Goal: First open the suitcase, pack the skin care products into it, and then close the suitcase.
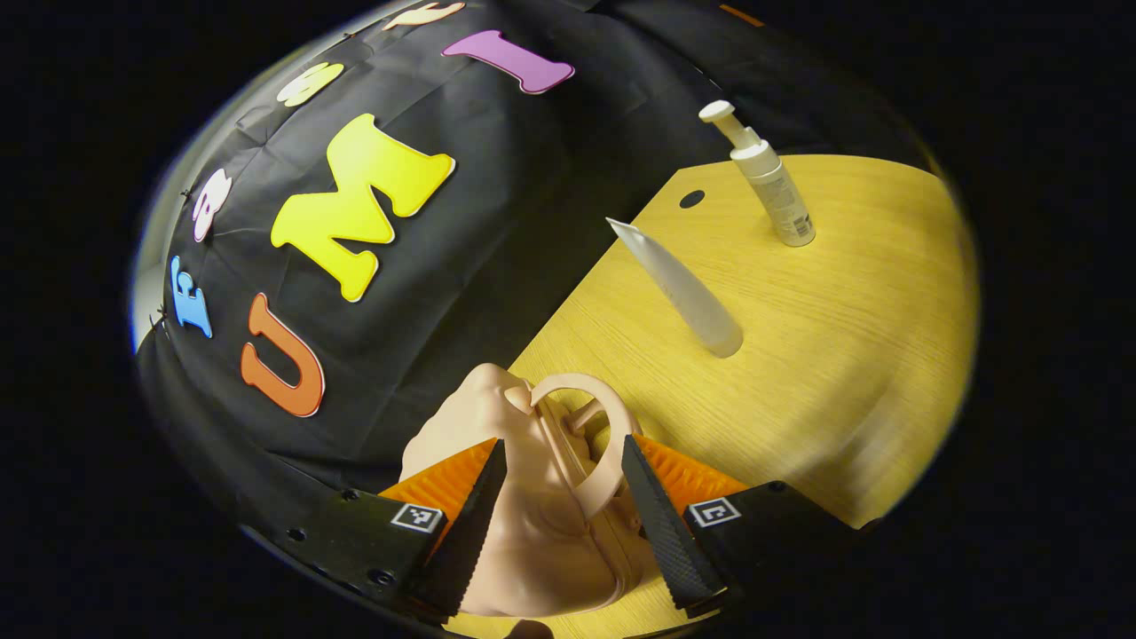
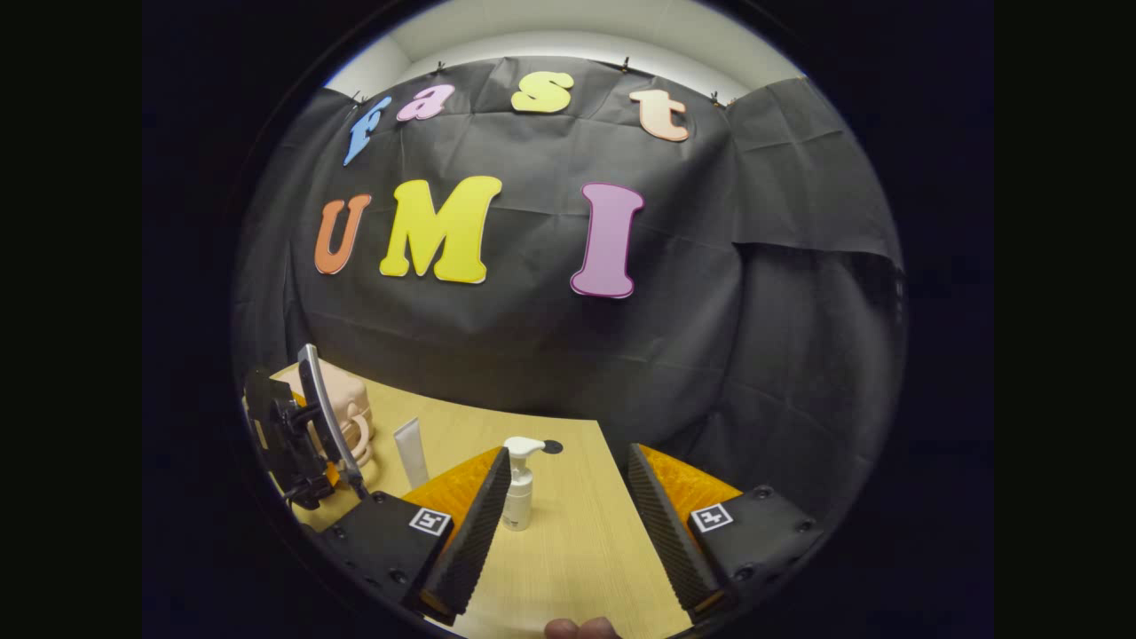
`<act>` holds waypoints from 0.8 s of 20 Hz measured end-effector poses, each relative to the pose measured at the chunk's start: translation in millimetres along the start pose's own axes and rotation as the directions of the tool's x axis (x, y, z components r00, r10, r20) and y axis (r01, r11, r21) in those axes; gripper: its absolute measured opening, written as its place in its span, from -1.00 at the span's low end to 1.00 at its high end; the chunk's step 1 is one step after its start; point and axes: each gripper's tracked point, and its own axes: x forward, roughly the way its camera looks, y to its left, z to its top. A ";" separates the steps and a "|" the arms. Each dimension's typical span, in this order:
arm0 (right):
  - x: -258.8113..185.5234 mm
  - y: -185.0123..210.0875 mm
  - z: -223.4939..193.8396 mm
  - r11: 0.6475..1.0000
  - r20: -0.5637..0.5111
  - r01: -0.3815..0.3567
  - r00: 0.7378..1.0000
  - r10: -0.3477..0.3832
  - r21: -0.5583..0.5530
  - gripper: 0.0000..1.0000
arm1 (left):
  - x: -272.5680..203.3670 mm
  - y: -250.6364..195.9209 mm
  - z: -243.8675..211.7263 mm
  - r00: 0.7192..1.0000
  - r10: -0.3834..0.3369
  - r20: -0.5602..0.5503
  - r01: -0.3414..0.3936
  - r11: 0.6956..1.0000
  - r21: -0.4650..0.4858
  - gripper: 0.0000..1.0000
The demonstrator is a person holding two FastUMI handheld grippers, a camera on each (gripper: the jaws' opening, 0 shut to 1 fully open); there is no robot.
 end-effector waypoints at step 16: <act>18.3 4.1 -25.8 0.996 -0.037 -0.094 0.995 0.095 0.006 0.55 | 25.2 -20.1 -6.7 0.995 -0.047 -0.088 0.052 0.997 0.060 0.12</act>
